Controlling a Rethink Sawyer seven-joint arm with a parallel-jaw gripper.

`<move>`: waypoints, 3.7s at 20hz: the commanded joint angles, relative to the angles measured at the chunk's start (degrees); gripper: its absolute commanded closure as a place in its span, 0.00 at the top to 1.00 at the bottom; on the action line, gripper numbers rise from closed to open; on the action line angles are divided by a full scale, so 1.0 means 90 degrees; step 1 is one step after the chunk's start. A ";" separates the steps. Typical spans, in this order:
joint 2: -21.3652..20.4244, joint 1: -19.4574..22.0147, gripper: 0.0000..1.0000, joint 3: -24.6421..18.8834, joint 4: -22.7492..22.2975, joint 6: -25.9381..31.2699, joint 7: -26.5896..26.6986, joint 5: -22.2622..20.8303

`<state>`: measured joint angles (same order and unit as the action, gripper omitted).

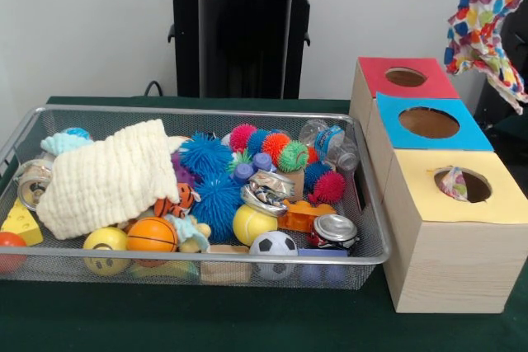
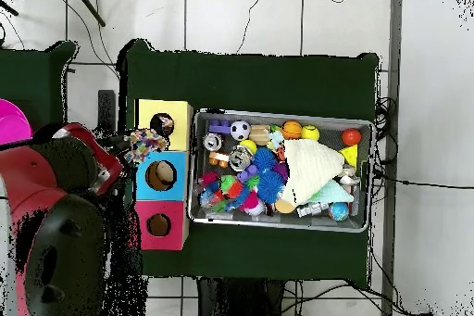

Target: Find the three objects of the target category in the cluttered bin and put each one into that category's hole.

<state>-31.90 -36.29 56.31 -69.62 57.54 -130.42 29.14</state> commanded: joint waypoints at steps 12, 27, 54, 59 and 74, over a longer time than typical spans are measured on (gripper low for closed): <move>0.0505 0.0170 0.00 -0.0809 -0.0748 -0.0973 -0.2068 0.0208; 0.0415 0.0273 0.00 -0.1042 -0.0950 -0.1117 -0.2104 0.0468; 0.0533 0.0220 0.00 -0.0990 -0.1015 -0.1510 -0.2173 0.0541; 0.0546 0.0228 0.00 -0.0985 -0.0981 -0.1503 -0.2185 0.0547; 0.0642 0.0188 0.00 -0.1047 -0.1152 -0.2131 -0.2224 0.0583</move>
<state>-28.81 -35.95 55.10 -73.27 42.06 -134.30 32.46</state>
